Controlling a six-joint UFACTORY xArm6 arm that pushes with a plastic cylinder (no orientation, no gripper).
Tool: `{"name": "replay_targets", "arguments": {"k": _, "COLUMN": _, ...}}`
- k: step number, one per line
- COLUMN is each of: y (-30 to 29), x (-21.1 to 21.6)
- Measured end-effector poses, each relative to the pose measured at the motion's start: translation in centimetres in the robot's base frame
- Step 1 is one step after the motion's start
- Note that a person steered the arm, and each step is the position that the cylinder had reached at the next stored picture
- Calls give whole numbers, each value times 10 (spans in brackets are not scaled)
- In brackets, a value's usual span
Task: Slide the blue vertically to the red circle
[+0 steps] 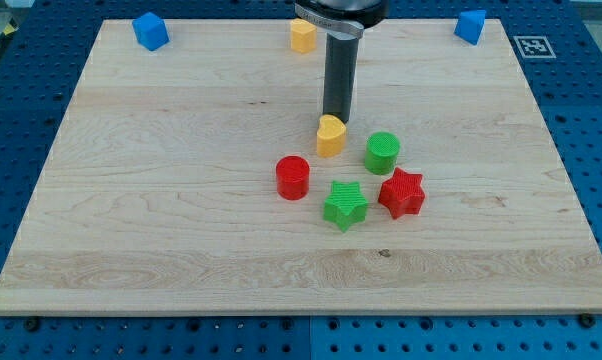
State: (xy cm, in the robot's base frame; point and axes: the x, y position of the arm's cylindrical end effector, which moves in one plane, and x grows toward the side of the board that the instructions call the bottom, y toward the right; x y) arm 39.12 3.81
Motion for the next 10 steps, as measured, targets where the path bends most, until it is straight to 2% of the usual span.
{"name": "replay_targets", "arguments": {"k": 1, "y": -8, "x": -9}}
{"name": "replay_targets", "arguments": {"k": 2, "y": -53, "x": -31}}
{"name": "replay_targets", "arguments": {"k": 4, "y": -203, "x": -76}}
{"name": "replay_targets", "arguments": {"k": 6, "y": -342, "x": -138}}
{"name": "replay_targets", "arguments": {"k": 7, "y": -342, "x": -185}}
{"name": "replay_targets", "arguments": {"k": 9, "y": -333, "x": -199}}
{"name": "replay_targets", "arguments": {"k": 10, "y": -303, "x": -199}}
